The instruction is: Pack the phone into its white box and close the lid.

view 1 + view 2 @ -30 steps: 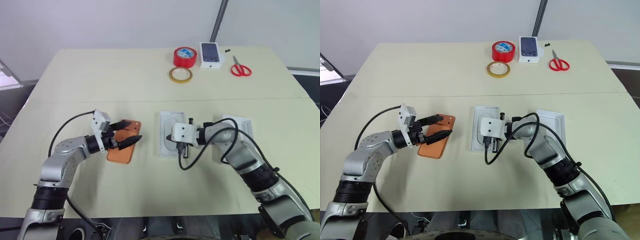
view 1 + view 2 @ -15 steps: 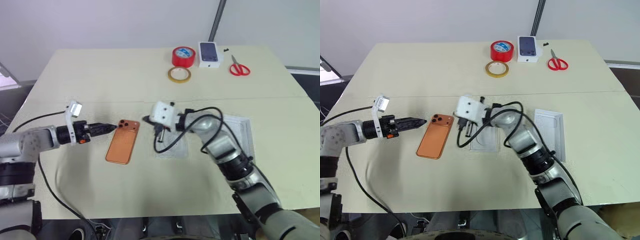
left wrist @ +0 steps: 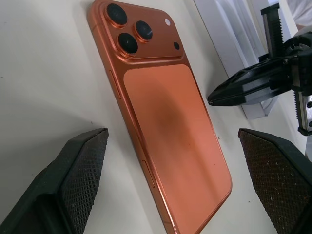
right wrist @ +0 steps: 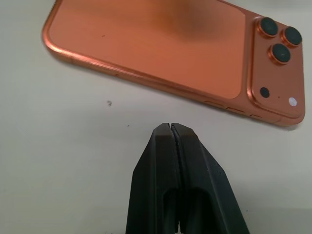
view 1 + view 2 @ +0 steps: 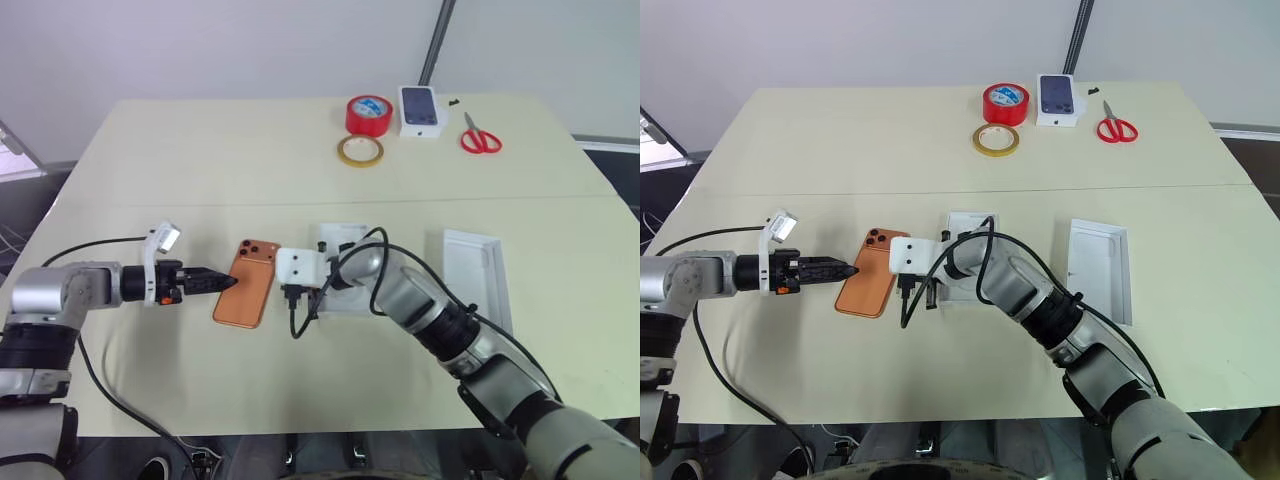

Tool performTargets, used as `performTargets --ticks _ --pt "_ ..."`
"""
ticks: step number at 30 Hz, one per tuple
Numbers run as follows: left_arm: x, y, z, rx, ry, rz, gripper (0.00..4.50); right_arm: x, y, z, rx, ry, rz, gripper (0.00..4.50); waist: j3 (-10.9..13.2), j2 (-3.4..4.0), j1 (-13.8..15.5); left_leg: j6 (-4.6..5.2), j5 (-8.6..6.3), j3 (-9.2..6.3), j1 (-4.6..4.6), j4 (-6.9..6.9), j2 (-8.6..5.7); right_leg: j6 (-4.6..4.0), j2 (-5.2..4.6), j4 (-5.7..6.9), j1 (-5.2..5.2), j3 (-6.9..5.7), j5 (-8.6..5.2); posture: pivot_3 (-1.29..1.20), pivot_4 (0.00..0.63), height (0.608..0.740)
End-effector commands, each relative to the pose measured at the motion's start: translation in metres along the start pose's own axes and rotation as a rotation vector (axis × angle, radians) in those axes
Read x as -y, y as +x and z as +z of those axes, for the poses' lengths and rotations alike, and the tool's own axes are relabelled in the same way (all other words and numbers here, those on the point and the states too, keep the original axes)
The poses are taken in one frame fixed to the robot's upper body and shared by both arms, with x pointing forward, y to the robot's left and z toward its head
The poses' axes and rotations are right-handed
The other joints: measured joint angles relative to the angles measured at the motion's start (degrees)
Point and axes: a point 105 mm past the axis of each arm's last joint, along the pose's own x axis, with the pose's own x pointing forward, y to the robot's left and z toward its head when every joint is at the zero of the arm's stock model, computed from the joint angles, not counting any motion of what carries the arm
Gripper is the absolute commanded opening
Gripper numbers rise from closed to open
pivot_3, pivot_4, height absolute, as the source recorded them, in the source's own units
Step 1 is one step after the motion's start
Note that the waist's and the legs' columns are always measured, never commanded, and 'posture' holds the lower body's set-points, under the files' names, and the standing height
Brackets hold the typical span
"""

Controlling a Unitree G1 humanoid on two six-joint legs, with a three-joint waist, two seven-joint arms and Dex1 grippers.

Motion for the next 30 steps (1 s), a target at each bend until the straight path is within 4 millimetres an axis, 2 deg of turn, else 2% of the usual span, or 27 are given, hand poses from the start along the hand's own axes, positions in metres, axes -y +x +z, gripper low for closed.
performTargets --ticks 1,4,6,8,13,19,23,30 --pt "-0.006 0.016 -0.027 -0.087 -0.079 0.003 4.50 -0.004 0.015 0.001 -0.002 -0.008 -0.007 0.04 -0.3 0.11 0.0 0.09 -0.05 0.00 0.03 0.00 0.00 0.00 0.00 0.00 0.03 0.00 0.00 0.00 0.150 0.740" --pt "-0.007 0.027 -0.032 -0.103 -0.103 0.009 4.50 -0.004 0.025 0.003 0.001 0.022 -0.023 0.04 -0.6 0.35 0.0 0.13 -0.07 0.00 0.19 0.00 0.00 0.00 0.00 0.00 0.19 0.00 0.00 0.00 0.150 0.740" --pt "0.001 0.033 -0.032 -0.110 -0.106 -0.028 4.50 -0.004 0.027 0.000 -0.012 -0.010 -0.030 0.04 -0.6 0.41 0.0 0.17 -0.10 0.00 0.44 -0.02 0.00 -0.01 -0.01 -0.02 0.47 0.00 0.00 0.00 0.150 0.740" --pt "0.008 0.038 -0.029 -0.105 -0.112 -0.053 4.50 -0.004 0.026 -0.001 -0.012 -0.019 -0.032 0.04 -0.6 0.40 0.0 0.27 -0.17 0.00 1.11 -0.20 0.00 -0.03 -0.02 -0.15 1.10 0.00 -0.02 0.00 0.150 0.740" --pt "0.024 0.044 -0.013 -0.045 -0.190 -0.128 4.50 -0.004 0.024 -0.003 -0.007 -0.027 -0.032 0.04 -0.7 0.44 0.2 0.28 -0.18 0.00 1.10 -0.20 -0.01 -0.02 -0.04 -0.15 1.10 0.00 -0.01 0.00 0.150 0.740" --pt "0.034 0.047 -0.004 -0.024 -0.246 -0.178 4.50 -0.004 0.023 -0.006 -0.007 -0.021 -0.036 0.04 -0.7 0.40 0.2 0.30 -0.19 -0.01 0.99 -0.16 -0.04 -0.01 -0.06 -0.15 1.02 0.00 -0.01 0.00 0.150 0.740" --pt "0.033 0.049 -0.002 -0.041 -0.190 -0.131 4.50 -0.002 0.023 -0.005 -0.002 -0.025 -0.043 0.04 -0.7 0.40 -0.1 0.28 -0.18 -0.01 0.94 -0.18 -0.03 -0.01 -0.05 -0.14 0.93 0.00 -0.01 0.00 0.150 0.740" --pt "0.014 0.027 0.002 0.038 -0.256 -0.079 4.50 0.002 0.020 -0.009 -0.007 -0.025 -0.064 0.04 -0.7 0.38 -0.2 0.25 -0.17 -0.01 0.93 -0.20 -0.03 -0.02 -0.05 -0.15 0.90 0.00 -0.01 0.00 0.150 0.740"
